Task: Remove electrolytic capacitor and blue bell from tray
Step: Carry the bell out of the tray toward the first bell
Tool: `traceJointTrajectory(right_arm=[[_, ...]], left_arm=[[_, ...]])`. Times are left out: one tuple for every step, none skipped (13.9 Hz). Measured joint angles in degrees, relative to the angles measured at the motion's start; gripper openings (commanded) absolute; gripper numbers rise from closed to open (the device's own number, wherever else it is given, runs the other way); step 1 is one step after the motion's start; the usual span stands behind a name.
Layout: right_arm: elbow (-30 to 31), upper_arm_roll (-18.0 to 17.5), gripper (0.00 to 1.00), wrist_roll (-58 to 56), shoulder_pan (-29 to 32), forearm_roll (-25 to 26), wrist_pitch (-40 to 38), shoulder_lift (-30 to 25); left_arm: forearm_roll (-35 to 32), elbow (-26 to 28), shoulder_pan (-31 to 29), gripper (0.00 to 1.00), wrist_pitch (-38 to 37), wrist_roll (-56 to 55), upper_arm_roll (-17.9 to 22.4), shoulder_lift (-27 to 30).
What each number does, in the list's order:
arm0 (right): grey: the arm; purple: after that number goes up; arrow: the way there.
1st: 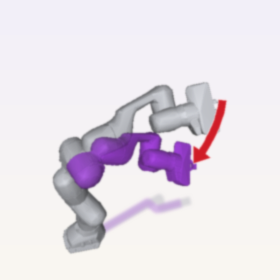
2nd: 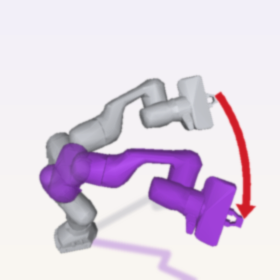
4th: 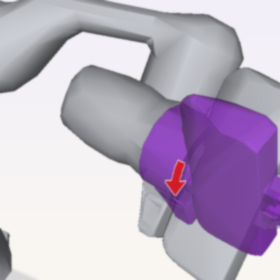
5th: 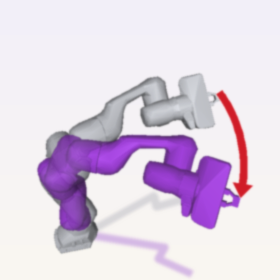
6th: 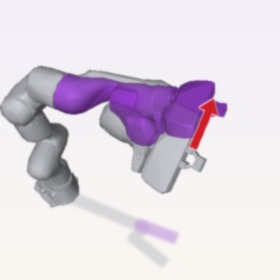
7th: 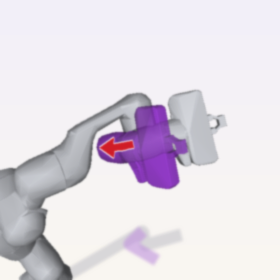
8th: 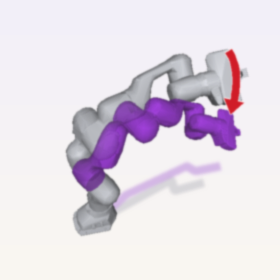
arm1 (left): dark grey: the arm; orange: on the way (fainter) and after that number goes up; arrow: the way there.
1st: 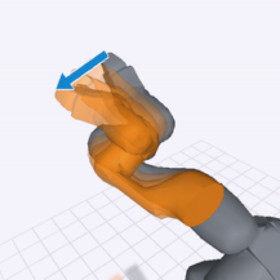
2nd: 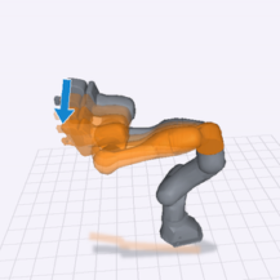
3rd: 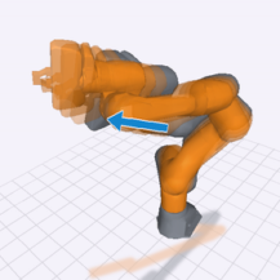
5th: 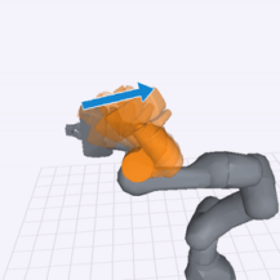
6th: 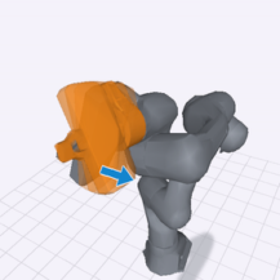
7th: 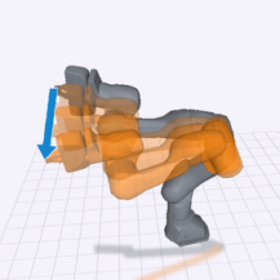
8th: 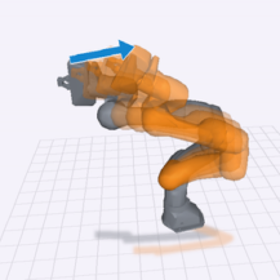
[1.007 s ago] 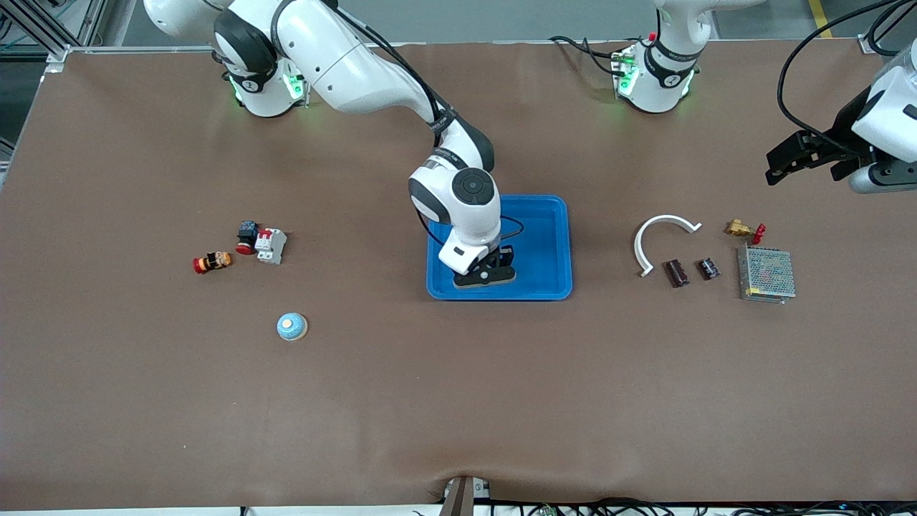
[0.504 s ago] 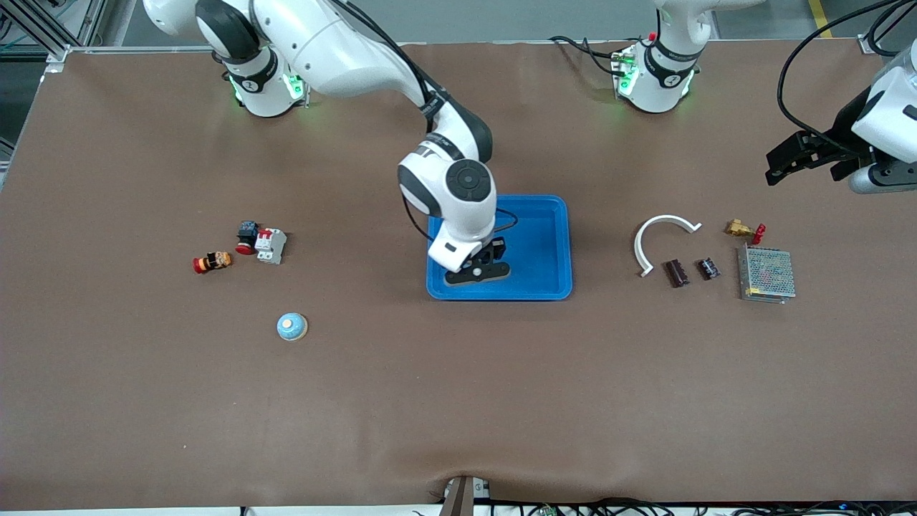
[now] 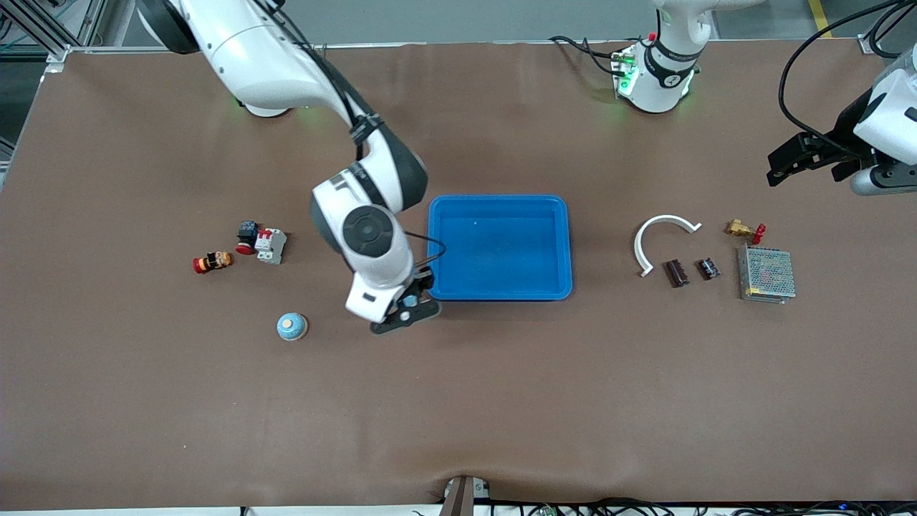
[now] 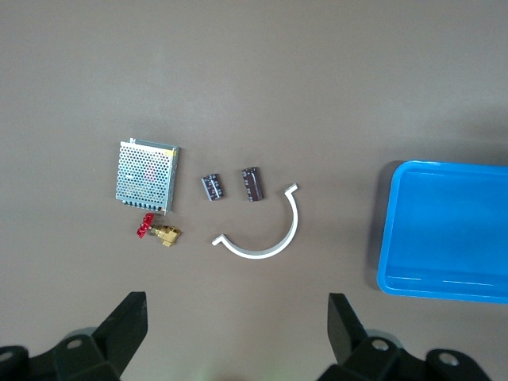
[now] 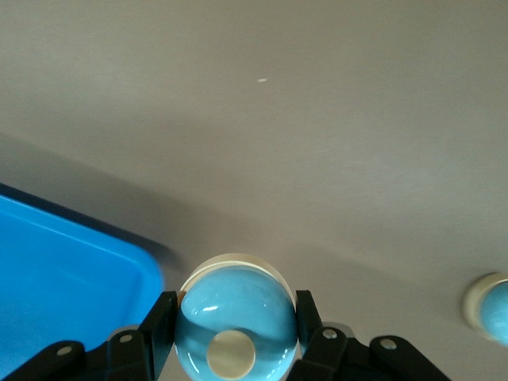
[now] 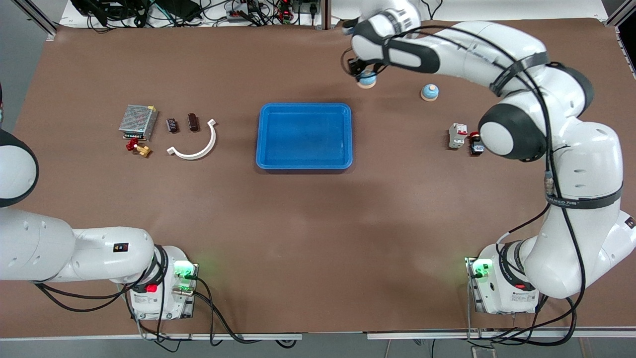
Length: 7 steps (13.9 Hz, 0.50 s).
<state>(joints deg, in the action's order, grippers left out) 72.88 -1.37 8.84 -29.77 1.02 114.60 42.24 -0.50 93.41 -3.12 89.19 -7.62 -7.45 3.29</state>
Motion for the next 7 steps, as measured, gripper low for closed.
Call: traceJointTrajectory(right_arm=[[0.07,-0.01,0.35,-3.15,1.64,0.0,-0.36,-0.27],[0.1,-0.02,0.35,-6.26,3.25,0.0,-0.82,-0.45],[0.15,-0.04,0.35,-9.48,4.91,-0.06,-1.16,-0.55],[0.23,-0.03,0.35,-12.68,6.52,-0.18,-1.26,-0.61],[0.33,-0.02,0.35,-15.91,8.2,-0.24,-1.26,-0.63],[0.46,-0.02,0.35,-19.38,10.05,-0.3,-1.27,-0.63],[0.7,-0.03,0.35,-22.8,11.86,-0.38,-1.27,-0.63]], left_arm=[[0.0,0.02,0.0,1.0,0.0,0.0,0.0,0.0],[0.0,0.05,0.0,1.0,0.0,0.01,0.0,-0.02],[0.0,0.08,0.0,1.0,0.0,0.01,0.0,-0.05],[0.0,0.09,0.0,1.0,0.0,0.01,0.0,-0.07],[0.0,0.1,0.0,1.0,0.0,0.01,0.0,-0.08],[0.0,0.11,0.0,1.0,0.0,0.01,0.0,-0.09],[0.0,0.11,-0.01,1.0,0.0,0.01,0.0,-0.09]])
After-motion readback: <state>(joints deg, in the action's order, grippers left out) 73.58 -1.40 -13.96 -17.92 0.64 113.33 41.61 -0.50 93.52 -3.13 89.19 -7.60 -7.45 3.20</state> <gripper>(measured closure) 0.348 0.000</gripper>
